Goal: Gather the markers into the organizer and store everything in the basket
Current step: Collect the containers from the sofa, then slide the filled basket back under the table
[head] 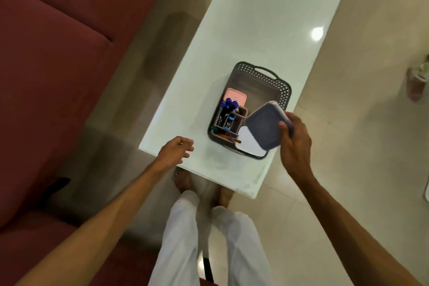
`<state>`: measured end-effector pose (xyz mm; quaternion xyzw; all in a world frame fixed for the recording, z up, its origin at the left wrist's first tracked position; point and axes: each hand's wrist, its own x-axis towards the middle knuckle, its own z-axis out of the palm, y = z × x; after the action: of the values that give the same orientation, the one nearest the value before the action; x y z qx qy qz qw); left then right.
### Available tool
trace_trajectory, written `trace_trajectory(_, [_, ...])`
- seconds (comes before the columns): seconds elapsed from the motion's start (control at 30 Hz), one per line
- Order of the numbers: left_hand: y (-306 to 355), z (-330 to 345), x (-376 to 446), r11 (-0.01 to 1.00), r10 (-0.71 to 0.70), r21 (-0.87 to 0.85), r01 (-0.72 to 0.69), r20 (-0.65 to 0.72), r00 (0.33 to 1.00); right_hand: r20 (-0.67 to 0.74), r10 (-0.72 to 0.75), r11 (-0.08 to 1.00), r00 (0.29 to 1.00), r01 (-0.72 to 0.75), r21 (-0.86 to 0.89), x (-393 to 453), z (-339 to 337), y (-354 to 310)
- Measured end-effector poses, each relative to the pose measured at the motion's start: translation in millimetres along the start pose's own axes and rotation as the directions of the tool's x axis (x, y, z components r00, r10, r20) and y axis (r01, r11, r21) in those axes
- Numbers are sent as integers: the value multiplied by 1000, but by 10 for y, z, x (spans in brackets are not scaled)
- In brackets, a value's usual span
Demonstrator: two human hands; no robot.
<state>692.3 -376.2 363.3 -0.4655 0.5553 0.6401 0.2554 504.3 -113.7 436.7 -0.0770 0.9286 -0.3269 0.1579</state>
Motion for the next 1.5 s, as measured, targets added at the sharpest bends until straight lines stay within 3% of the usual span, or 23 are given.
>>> trace_trajectory(0.23, [-161,221,103,996,-55,-79,45,-128,990,17,28,992,999,-26,-122,757,-92,383])
trace_trajectory(0.4, [-394,618,215,967,-120,-245,68,-205,971,163,-38,985,986,65,-162,1206,106,612])
trace_trajectory(0.53, [-424,1232,365,931,-158,-360,59,-254,954,337,-146,957,930,219,-190,1499,197,886])
trace_trajectory(0.7, [-476,1974,547,787,-207,-615,-41,-327,922,458,-172,921,872,307,-239,1888,178,1149])
trace_trajectory(0.8, [-460,2405,599,732,-246,-674,-101,-399,883,499,-167,900,850,339,-275,2002,193,1201])
trace_trajectory(0.87, [-457,2651,611,709,-258,-688,-157,-460,850,559,-182,828,809,433,-357,2040,226,1248])
trace_trajectory(0.97, [-457,2817,568,681,-276,-694,-233,-538,796,663,-175,624,728,603,-497,2082,303,1322])
trace_trajectory(1.1, [-453,2899,509,695,-278,-679,-236,-556,783,769,-227,344,597,788,-511,2143,364,1430])
trace_trajectory(1.2, [-470,2905,498,720,-265,-657,-225,-559,786,821,-203,240,534,840,-487,2214,369,1445])
trace_trajectory(1.3, [-446,2888,491,739,-262,-636,-225,-577,773,794,-309,305,524,845,-439,2341,293,1301])
trace_trajectory(1.4, [-428,2842,520,777,-248,-598,-198,-580,776,613,-429,574,663,724,-381,2525,210,1060])
trace_trajectory(1.5, [-428,2729,590,815,-216,-551,-182,-580,786,525,-400,712,751,616,-337,2860,234,862])
